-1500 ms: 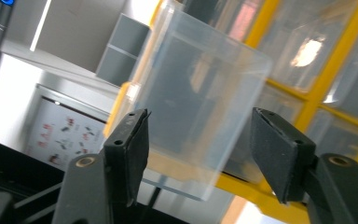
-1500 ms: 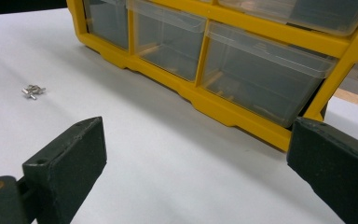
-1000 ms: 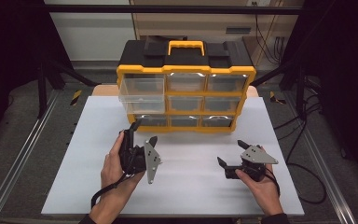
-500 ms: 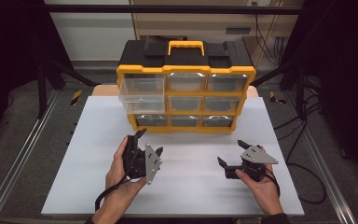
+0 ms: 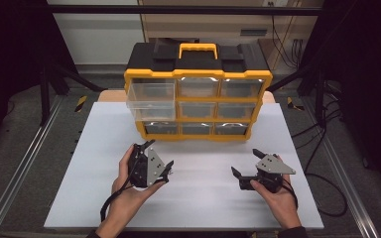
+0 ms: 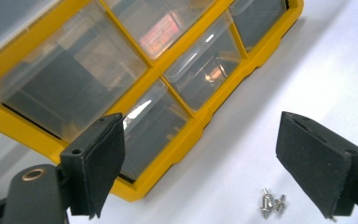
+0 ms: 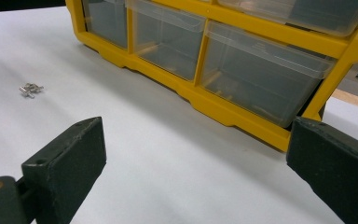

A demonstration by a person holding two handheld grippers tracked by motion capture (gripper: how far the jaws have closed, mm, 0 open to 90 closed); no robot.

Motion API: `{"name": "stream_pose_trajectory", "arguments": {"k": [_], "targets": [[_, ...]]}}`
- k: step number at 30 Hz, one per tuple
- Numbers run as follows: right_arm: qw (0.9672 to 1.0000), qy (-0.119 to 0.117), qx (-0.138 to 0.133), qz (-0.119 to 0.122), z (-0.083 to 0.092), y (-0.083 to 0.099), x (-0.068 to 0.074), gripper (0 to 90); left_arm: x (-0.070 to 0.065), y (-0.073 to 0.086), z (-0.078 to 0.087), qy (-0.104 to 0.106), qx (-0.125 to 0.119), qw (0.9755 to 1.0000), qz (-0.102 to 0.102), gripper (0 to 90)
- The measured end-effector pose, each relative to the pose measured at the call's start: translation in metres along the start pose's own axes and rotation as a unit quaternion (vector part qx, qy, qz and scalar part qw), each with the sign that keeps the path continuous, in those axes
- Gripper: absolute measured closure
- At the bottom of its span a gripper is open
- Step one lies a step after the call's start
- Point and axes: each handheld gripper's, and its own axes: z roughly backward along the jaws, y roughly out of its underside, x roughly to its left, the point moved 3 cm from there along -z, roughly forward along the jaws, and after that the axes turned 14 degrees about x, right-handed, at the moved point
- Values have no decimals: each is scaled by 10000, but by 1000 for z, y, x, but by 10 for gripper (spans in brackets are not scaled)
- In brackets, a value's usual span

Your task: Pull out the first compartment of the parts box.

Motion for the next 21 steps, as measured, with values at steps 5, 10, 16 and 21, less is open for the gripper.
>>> {"name": "stream_pose_trajectory", "arguments": {"k": [5, 10, 16, 21], "targets": [[10000, 7, -1, 23, 0, 0, 0, 48, 2, 2, -4, 229, 18, 9997, 106, 137], [10000, 5, 0, 38, 0, 0, 0, 48, 5, 6, -10, 453, 57, 9987, 222, 127], [10000, -23, 0, 28, 0, 0, 1, 46, 8, 12, -19, 764, 191, 9962, 362, 111], [10000, -37, -3, 38, 0, -1, 2, 45, 10, 14, -26, 968, 192, 9934, 582, 105]]}}
